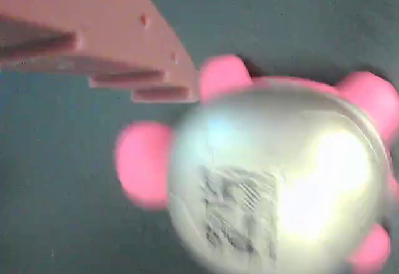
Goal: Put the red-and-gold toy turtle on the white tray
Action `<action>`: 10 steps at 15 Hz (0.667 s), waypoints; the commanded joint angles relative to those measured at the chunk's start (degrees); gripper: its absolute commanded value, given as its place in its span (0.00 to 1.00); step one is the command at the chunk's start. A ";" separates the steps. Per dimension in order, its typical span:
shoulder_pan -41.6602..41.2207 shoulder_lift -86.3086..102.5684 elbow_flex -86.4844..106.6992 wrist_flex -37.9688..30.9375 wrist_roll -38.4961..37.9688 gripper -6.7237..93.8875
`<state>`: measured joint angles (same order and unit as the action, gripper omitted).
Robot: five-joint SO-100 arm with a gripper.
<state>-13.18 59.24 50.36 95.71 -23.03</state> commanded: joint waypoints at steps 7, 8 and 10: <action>-0.53 -1.76 -1.58 0.62 -1.32 0.74; -0.53 -2.29 -1.58 0.62 -1.32 0.74; -0.70 -3.78 -1.58 0.26 -1.32 0.74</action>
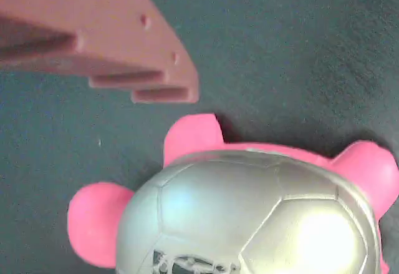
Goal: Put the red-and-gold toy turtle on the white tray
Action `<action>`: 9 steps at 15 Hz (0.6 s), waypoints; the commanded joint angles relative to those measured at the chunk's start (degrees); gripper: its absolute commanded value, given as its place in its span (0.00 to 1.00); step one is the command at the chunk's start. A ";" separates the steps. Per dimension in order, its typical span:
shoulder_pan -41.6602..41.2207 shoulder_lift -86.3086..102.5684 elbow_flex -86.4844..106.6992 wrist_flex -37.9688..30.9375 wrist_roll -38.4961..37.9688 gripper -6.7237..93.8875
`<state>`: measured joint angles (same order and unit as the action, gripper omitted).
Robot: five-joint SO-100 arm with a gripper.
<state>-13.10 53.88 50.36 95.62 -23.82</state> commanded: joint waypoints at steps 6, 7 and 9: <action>-0.18 -1.32 -1.49 -2.11 -0.53 0.74; -0.18 -2.02 -1.49 -2.37 -0.53 0.74; -0.09 -3.43 -1.49 -3.08 -0.53 0.74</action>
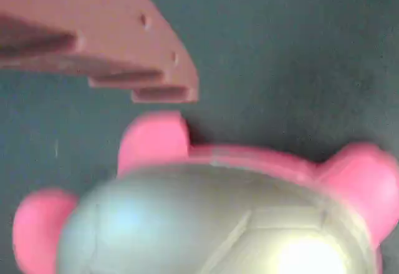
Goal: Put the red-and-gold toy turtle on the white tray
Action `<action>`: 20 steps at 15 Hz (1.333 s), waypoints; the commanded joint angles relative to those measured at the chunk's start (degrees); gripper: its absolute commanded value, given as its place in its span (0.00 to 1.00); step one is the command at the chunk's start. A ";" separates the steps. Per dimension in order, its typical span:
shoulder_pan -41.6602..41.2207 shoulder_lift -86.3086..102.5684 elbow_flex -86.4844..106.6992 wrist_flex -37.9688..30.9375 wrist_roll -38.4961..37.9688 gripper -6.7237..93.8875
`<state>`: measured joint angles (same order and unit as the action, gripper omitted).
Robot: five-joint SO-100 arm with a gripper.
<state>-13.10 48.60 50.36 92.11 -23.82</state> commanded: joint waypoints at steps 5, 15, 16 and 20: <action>-0.26 -0.26 -1.49 -1.14 -0.53 0.74; -0.35 -1.76 -1.49 -3.16 -0.53 0.60; -0.35 -1.76 -1.49 -3.34 -0.44 0.54; -0.09 -1.58 -1.49 -4.39 0.79 0.13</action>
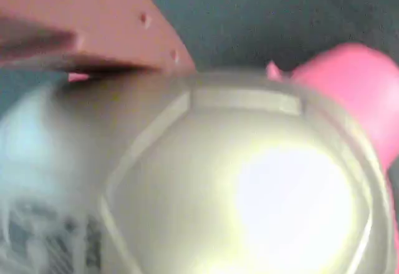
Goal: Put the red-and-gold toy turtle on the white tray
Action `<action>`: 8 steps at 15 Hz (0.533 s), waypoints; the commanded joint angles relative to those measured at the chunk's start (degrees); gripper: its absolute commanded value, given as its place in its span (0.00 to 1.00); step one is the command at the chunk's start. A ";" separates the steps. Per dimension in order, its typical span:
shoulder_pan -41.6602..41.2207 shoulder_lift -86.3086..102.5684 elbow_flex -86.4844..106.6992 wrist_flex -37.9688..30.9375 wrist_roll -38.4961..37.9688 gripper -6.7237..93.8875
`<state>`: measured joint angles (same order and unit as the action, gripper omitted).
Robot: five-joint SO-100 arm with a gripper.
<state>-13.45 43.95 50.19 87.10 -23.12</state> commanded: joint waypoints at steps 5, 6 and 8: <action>0.53 7.21 -1.32 0.09 2.46 0.07; 0.53 9.05 -1.23 0.09 3.60 0.07; 0.70 13.62 -1.14 0.00 6.42 0.07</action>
<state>-12.48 45.88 50.36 87.71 -17.93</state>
